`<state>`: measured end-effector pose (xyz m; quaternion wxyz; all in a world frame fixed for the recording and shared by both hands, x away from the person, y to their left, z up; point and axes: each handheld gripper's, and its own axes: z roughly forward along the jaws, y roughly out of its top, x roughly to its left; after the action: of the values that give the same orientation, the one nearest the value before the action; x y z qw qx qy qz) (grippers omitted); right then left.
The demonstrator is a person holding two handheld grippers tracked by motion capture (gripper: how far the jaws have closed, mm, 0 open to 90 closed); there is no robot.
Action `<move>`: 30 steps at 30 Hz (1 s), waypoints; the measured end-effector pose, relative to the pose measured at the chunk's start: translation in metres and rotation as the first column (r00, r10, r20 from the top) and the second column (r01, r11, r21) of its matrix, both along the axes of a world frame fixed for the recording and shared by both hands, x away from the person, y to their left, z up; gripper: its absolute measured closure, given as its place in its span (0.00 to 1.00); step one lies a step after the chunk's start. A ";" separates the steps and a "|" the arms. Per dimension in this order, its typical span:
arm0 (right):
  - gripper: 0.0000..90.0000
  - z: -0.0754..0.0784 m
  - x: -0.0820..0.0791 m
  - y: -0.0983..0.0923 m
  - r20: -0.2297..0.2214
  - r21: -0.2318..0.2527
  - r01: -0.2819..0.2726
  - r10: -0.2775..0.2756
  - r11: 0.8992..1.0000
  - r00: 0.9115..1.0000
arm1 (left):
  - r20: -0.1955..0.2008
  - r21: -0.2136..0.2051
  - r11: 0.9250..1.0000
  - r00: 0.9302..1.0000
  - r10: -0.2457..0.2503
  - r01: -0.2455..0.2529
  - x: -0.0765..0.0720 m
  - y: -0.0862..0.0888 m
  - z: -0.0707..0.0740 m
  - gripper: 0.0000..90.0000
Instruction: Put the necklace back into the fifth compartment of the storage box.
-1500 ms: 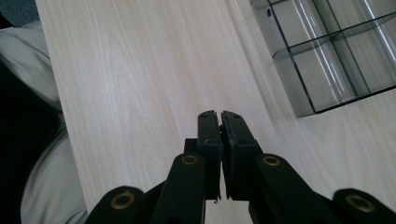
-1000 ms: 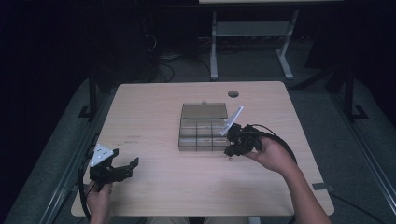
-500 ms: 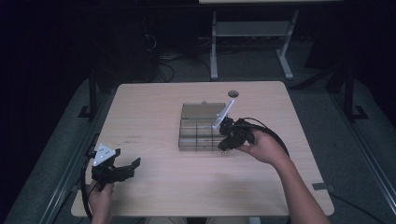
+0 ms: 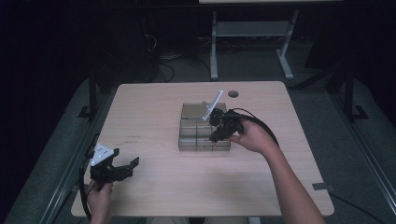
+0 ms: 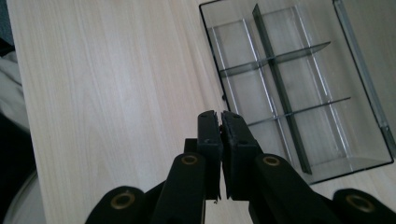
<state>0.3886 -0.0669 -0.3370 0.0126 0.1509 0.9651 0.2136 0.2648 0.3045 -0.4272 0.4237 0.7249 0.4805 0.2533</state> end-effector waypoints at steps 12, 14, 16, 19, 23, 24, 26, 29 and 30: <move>0.96 -0.005 0.017 0.010 -0.011 -0.018 0.004 -0.004 1.000 1.000 | 0.007 -0.012 1.000 1.000 0.013 -0.013 0.000 0.004 0.001 0.14; 0.96 -0.005 0.019 0.012 -0.010 -0.019 0.003 -0.003 1.000 1.000 | 0.007 -0.006 1.000 1.000 0.008 -0.008 0.000 0.004 0.001 0.14; 0.96 -0.006 0.021 0.013 -0.015 -0.015 0.003 -0.003 1.000 1.000 | 0.007 -0.005 1.000 1.000 0.007 -0.007 0.000 0.003 0.001 0.14; 0.96 -0.009 0.025 0.013 -0.021 -0.018 0.006 -0.007 1.000 1.000 | 0.007 -0.005 1.000 1.000 0.007 -0.007 0.000 0.003 0.001 0.14; 0.96 -0.011 0.029 0.014 -0.029 -0.020 0.013 -0.014 1.000 0.999 | 0.006 0.001 1.000 1.000 -0.001 0.001 0.000 0.001 0.001 0.14; 0.96 -0.011 0.030 0.014 -0.030 -0.022 0.015 -0.016 1.000 0.999 | 0.006 0.004 1.000 1.000 -0.004 0.004 0.001 0.001 0.001 0.14; 0.96 -0.011 0.032 0.015 -0.033 -0.025 0.016 -0.017 1.000 0.999 | 0.004 0.005 1.000 1.000 -0.007 0.007 0.001 0.000 0.000 0.14; 0.96 -0.010 0.034 0.016 -0.032 -0.025 0.018 -0.019 1.000 0.999 | 0.005 0.005 1.000 1.000 -0.007 0.007 0.001 -0.001 0.000 0.14; 0.96 -0.010 0.035 0.017 -0.032 -0.026 0.017 -0.018 1.000 0.999 | 0.006 0.004 1.000 1.000 -0.007 0.007 0.001 0.000 0.000 0.14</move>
<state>0.4239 -0.0501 -0.3467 0.0010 0.1627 0.9665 0.1986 0.2655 0.3041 -0.4270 0.4245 0.7268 0.4761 0.2548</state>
